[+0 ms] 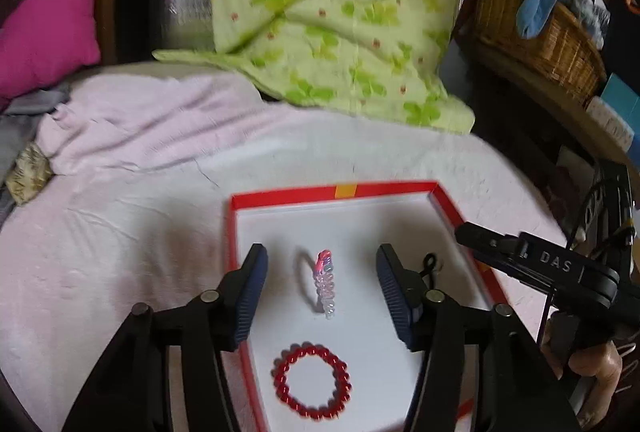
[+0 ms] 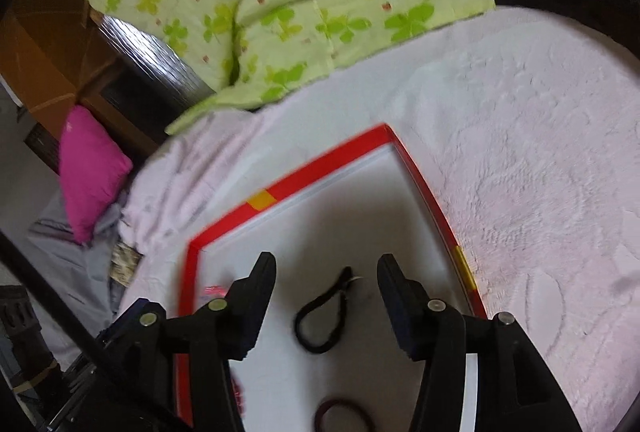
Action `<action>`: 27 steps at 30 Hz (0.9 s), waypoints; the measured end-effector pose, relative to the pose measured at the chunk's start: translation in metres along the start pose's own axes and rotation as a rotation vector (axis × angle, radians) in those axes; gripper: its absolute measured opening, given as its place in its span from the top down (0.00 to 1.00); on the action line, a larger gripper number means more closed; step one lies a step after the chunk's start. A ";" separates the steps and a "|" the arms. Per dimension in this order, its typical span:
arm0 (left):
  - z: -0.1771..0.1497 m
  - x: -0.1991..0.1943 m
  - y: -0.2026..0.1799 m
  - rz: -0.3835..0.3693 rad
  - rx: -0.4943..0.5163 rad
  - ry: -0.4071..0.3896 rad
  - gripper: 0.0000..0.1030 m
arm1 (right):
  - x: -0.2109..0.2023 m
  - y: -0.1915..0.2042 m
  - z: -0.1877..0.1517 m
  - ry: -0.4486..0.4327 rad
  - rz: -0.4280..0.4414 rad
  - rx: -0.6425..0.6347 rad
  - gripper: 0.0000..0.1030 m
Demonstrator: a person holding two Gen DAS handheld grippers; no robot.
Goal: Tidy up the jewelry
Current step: 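Carry both items into the red tray and open both tools to release them, then lower the right tool onto the silver bangle and close it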
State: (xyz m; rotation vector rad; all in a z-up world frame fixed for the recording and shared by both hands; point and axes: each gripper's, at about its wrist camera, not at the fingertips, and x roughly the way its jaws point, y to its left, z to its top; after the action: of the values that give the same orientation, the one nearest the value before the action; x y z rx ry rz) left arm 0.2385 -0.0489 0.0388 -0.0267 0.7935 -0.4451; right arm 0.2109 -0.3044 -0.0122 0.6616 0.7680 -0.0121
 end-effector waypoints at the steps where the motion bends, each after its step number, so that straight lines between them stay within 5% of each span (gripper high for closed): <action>1: 0.001 -0.012 0.000 0.005 0.001 -0.019 0.37 | -0.009 0.004 -0.001 -0.011 0.007 -0.010 0.45; 8: -0.042 -0.091 -0.020 0.128 0.050 -0.109 0.22 | -0.107 0.018 -0.038 -0.110 0.006 -0.162 0.45; 14: -0.137 -0.120 -0.029 0.205 0.173 -0.045 0.22 | -0.161 -0.035 -0.113 -0.059 -0.051 -0.146 0.45; 17: -0.182 -0.119 -0.012 0.227 0.146 0.072 0.22 | -0.182 -0.064 -0.138 -0.025 -0.062 -0.086 0.45; 22: -0.197 -0.124 0.000 0.234 0.177 0.079 0.22 | -0.196 -0.090 -0.166 0.010 -0.092 -0.039 0.45; 27: -0.191 -0.115 0.013 0.255 0.183 0.097 0.22 | -0.175 -0.075 -0.174 0.103 -0.021 -0.127 0.52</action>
State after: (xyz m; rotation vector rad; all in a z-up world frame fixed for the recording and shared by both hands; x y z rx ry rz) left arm 0.0402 0.0350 -0.0201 0.2651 0.8357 -0.2770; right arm -0.0463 -0.3065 -0.0325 0.5367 0.8672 0.0519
